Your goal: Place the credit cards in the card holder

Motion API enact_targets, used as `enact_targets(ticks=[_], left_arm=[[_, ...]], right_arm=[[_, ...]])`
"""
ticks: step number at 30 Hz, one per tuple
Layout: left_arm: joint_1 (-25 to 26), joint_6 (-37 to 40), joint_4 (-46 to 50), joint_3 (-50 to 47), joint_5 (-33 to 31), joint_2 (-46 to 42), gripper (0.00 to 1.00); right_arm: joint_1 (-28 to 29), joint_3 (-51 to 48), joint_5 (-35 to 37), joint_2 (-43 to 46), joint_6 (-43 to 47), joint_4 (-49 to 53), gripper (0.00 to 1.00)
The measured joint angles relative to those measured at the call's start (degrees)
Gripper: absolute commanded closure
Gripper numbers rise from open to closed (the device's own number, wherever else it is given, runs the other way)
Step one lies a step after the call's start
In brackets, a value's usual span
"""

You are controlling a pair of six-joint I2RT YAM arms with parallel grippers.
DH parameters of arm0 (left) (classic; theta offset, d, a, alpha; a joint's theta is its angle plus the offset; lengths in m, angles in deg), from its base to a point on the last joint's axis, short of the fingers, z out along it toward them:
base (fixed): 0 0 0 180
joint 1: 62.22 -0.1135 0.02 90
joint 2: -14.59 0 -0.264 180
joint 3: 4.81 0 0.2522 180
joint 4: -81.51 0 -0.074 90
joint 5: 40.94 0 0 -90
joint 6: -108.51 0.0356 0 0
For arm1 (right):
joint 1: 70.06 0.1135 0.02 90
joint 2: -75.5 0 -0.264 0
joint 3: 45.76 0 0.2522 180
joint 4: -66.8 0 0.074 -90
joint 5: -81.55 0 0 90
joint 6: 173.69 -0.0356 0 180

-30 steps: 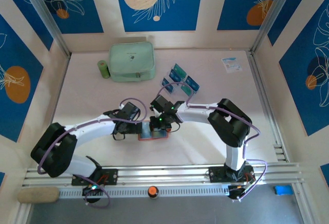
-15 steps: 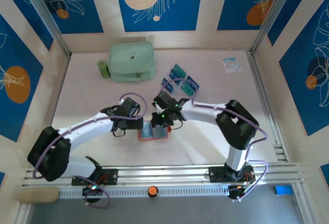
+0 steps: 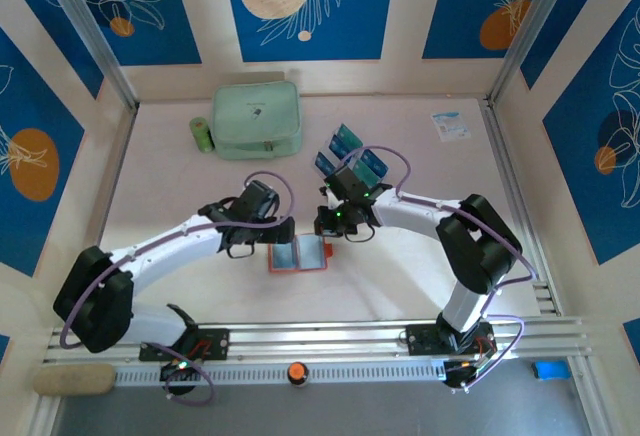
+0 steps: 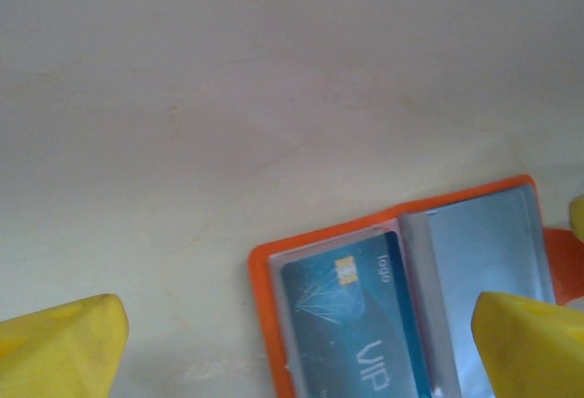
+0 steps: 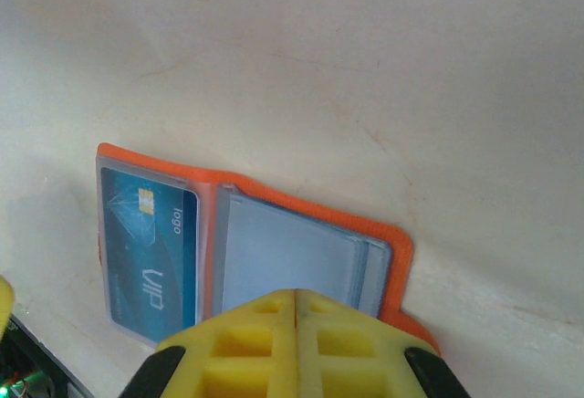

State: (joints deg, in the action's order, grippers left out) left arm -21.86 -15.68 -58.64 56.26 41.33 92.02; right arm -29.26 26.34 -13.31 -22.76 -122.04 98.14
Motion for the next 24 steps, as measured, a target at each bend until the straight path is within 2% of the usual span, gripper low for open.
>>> enact_targets(ticks=[10, 24], left_arm=[[3.61, -1.70, -3.63, -0.90, 0.70, 2.71, 0.04], [4.44, -1.90, -7.15, -3.06, 0.87, 6.47, 0.04]], right_arm=[[0.00, 0.00, -0.39, -2.58, 0.44, -0.04, 1.00], [2.62, 2.05, -1.25, -7.19, 0.42, -1.25, 1.00]])
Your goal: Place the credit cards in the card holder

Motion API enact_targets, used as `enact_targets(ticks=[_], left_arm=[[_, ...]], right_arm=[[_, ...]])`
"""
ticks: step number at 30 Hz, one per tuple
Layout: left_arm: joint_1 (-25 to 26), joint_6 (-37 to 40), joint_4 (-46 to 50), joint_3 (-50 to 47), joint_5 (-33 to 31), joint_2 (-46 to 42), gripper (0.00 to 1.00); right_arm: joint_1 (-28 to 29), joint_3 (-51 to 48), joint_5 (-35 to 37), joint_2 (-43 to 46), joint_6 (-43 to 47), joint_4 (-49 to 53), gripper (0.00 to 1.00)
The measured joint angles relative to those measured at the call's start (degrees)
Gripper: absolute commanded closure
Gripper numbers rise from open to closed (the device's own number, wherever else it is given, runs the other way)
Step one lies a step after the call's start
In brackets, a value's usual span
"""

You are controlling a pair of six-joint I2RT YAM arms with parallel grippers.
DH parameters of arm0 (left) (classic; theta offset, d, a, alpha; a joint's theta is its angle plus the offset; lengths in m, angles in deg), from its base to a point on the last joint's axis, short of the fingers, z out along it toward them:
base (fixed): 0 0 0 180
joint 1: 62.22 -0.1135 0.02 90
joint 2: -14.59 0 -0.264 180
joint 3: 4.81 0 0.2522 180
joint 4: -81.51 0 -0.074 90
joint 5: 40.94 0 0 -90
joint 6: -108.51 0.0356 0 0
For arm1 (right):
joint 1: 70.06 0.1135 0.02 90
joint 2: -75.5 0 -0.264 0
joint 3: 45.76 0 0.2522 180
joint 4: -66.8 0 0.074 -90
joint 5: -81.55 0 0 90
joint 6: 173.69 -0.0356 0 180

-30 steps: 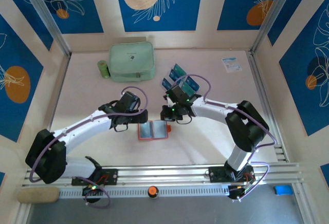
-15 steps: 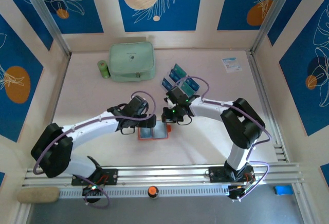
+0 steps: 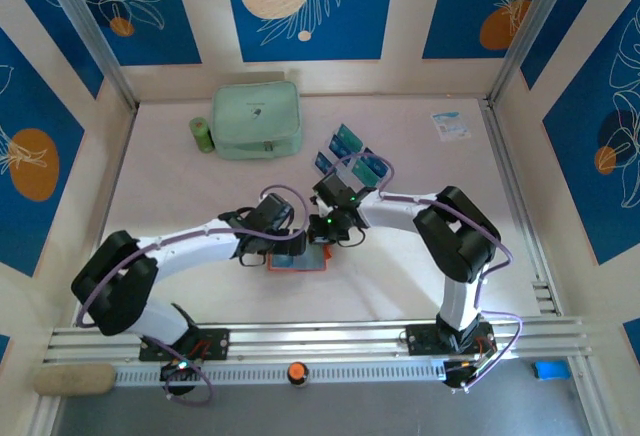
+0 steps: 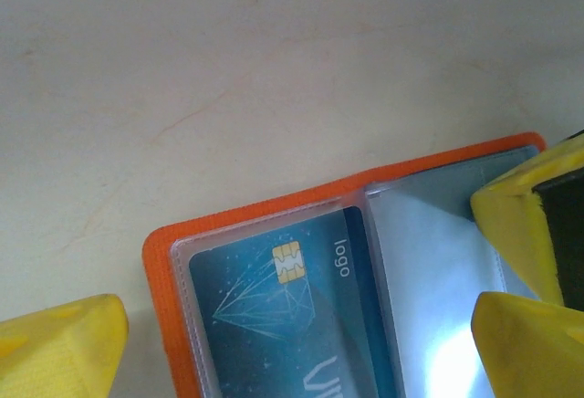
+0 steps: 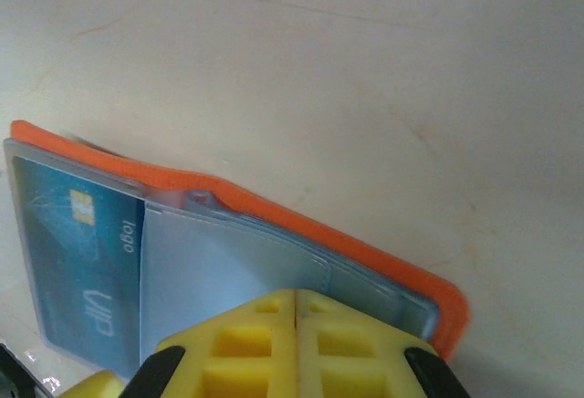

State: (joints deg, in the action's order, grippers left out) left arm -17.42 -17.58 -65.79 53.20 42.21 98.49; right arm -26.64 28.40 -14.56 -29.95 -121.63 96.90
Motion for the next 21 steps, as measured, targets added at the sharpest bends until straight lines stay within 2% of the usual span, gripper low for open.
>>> enact_targets(ticks=[8, 16, 21], left_arm=[[0.02, 0.00, -1.42, -1.92, -0.02, 0.83, 0.04], [0.04, 0.00, -3.19, -3.41, -0.50, 1.73, 0.09], [0.09, 0.00, -3.78, -3.91, -1.09, 1.73, 0.10]], right_arm=[[0.28, 0.00, -0.24, -0.15, -0.11, -0.52, 1.00], [0.22, 0.00, -0.37, -0.07, -0.44, -0.50, 1.00], [0.17, -0.59, -0.13, 1.81, -1.55, -0.42, 0.87]])
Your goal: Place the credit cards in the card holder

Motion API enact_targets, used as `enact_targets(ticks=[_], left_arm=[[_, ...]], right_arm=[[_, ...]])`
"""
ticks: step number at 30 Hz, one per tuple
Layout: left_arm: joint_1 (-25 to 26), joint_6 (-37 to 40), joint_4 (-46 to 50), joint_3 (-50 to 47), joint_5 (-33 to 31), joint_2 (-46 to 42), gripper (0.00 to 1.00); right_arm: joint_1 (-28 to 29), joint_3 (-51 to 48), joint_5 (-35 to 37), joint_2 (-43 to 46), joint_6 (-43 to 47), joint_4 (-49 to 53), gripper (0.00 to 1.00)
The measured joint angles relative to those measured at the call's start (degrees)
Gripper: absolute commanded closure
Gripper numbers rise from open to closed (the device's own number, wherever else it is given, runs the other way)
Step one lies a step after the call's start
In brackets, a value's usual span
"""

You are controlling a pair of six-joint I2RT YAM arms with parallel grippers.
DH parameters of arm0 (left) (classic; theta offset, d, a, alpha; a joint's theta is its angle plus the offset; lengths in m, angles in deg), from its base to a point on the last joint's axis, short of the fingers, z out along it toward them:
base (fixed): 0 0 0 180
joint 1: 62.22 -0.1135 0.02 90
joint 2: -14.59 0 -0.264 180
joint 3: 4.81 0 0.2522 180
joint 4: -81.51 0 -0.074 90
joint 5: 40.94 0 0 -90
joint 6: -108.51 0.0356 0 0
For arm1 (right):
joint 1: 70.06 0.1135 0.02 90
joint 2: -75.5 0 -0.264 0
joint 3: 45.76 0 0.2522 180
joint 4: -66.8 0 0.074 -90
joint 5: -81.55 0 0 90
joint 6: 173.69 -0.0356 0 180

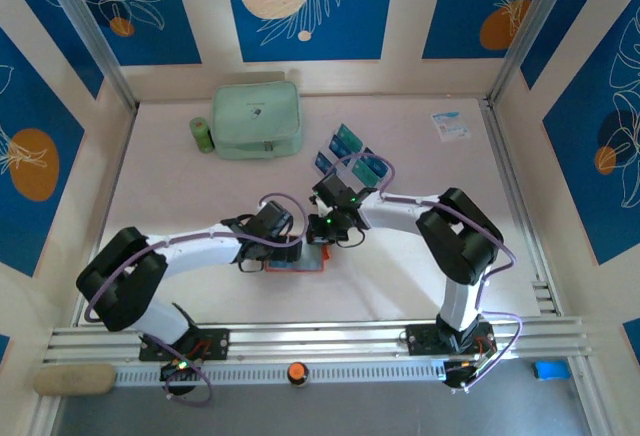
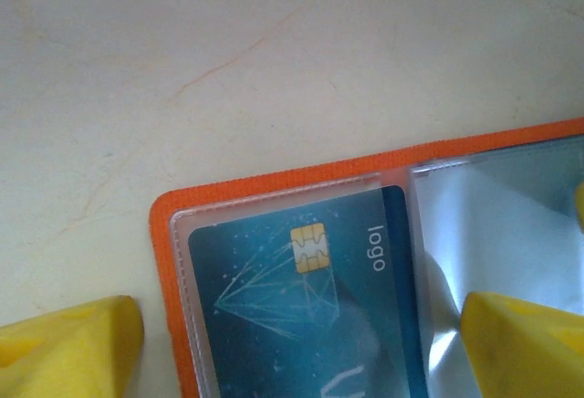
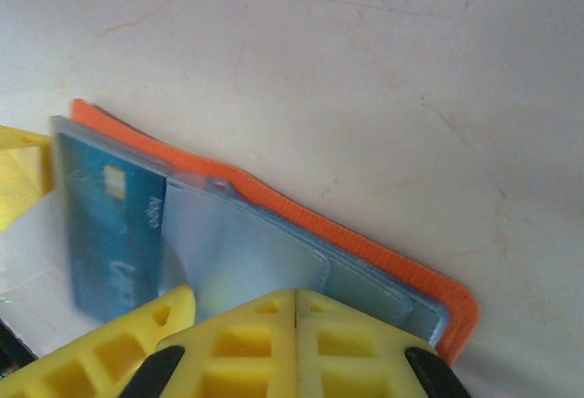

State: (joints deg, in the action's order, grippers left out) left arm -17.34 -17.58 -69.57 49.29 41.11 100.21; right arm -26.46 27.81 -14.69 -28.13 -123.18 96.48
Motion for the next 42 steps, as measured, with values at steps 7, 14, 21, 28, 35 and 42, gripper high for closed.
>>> enact_targets(ticks=[7, 14, 21, 28, 35, 42], left_arm=[[0.00, -0.02, -0.74, -0.48, -0.26, -0.07, 0.10], [0.02, -0.02, -1.03, -0.68, -0.48, -0.24, 0.11], [0.04, -0.02, -1.25, -0.92, -0.52, -0.37, 0.11], [0.04, -0.02, -1.33, -0.98, -0.68, -0.39, 0.11], [0.04, -0.02, -1.40, -1.11, -0.66, -0.61, 0.11], [0.04, 0.00, -0.70, -1.25, -0.50, -2.05, 0.07]], right_arm=[[-0.09, -1.86, -0.02, 1.81, -2.69, -1.38, 0.77], [-0.04, -2.56, -0.07, 1.75, -4.46, -2.36, 0.69], [-0.55, -2.56, -2.12, 0.46, -4.92, -4.22, 0.70], [-1.68, -2.56, -5.66, -0.85, -5.97, -6.49, 0.76], [-2.12, -2.58, -8.76, -0.96, -7.10, -9.11, 0.79], [-2.36, -2.58, -10.91, -0.94, -8.26, -10.58, 0.67]])
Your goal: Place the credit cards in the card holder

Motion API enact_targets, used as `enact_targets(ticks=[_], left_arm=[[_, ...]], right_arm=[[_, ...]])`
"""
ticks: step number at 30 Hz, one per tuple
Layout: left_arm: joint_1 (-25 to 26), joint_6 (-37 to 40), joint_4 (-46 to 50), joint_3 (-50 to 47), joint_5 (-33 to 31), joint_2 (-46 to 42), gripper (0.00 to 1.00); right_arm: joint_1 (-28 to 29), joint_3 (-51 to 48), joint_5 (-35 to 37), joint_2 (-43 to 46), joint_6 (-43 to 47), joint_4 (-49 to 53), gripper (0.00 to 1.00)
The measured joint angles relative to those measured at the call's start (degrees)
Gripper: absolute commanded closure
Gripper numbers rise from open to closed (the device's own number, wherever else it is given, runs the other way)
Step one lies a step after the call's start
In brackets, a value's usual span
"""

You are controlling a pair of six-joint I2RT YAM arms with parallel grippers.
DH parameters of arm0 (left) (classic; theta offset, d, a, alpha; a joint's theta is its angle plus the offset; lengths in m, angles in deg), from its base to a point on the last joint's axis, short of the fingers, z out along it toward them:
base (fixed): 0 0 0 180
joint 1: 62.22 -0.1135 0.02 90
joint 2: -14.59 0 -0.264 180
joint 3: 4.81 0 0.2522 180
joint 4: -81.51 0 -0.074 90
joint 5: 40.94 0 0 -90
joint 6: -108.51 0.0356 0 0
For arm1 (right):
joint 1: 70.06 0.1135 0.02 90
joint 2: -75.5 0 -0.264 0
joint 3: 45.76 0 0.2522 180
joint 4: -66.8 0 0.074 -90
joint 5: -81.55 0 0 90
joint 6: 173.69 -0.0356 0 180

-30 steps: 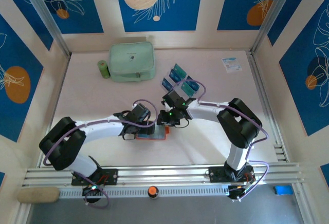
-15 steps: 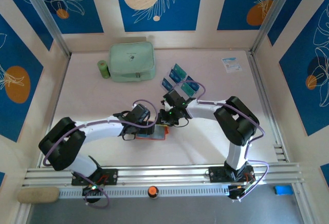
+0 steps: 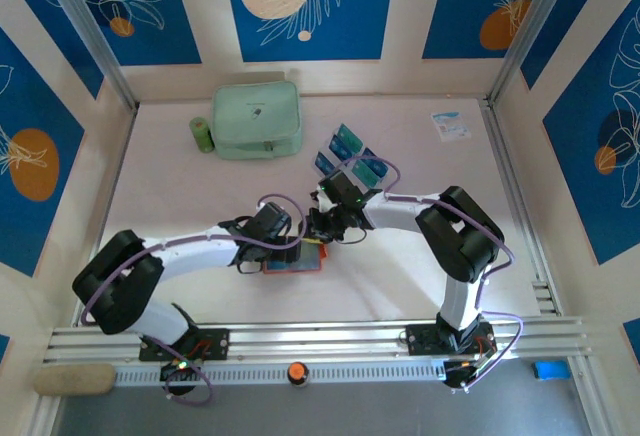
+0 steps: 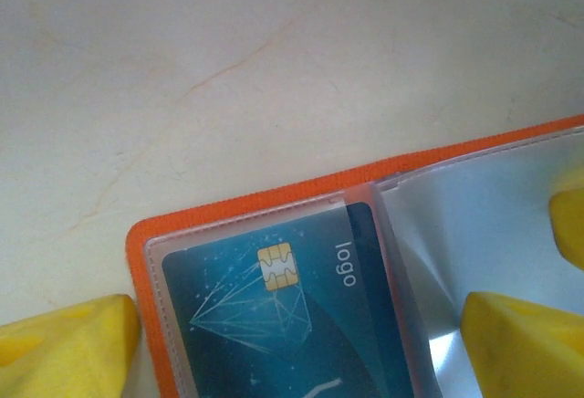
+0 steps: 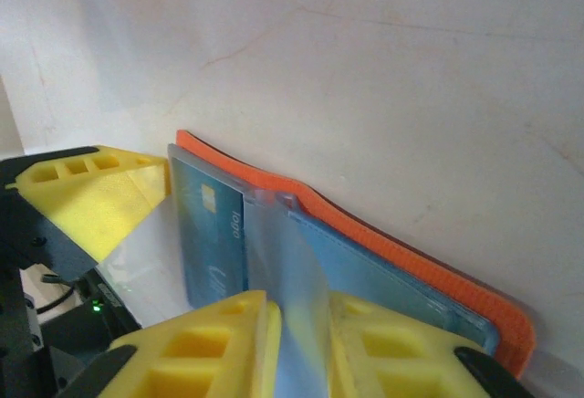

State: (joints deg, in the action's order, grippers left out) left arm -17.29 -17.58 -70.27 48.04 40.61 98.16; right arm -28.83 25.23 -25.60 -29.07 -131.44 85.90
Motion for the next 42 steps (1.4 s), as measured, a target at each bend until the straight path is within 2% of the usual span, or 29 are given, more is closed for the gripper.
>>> enact_targets(ticks=[1, 5, 13, 25, 34, 42], left_arm=[[0.00, 0.07, 0.52, 0.00, -0.09, -0.72, 0.07], [-0.04, 0.42, 3.15, 0.02, -0.70, -5.11, 0.05], [-1.49, 0.94, 10.27, 0.02, -2.16, -14.97, 0.03], [-5.33, 1.07, 15.39, -1.46, -4.37, -23.21, 0.03], [-5.68, 0.96, 15.61, -3.17, -4.70, -24.33, 0.03], [-5.77, 0.39, 14.71, -4.31, -4.46, -24.33, 0.03]], right_arm=[[0.00, 0.00, -0.22, 0.00, -0.24, -0.17, 0.62], [0.37, -0.04, -0.37, 0.52, -0.90, -0.22, 0.51], [2.99, 1.46, 1.40, 1.64, -2.27, -0.13, 0.43], [6.67, 9.97, 3.21, -2.38, -3.63, 0.50, 0.41], [8.04, 13.27, 2.08, -8.55, -4.96, 0.20, 0.40], [8.20, 13.38, 1.75, -9.22, -5.49, 0.22, 0.40]])
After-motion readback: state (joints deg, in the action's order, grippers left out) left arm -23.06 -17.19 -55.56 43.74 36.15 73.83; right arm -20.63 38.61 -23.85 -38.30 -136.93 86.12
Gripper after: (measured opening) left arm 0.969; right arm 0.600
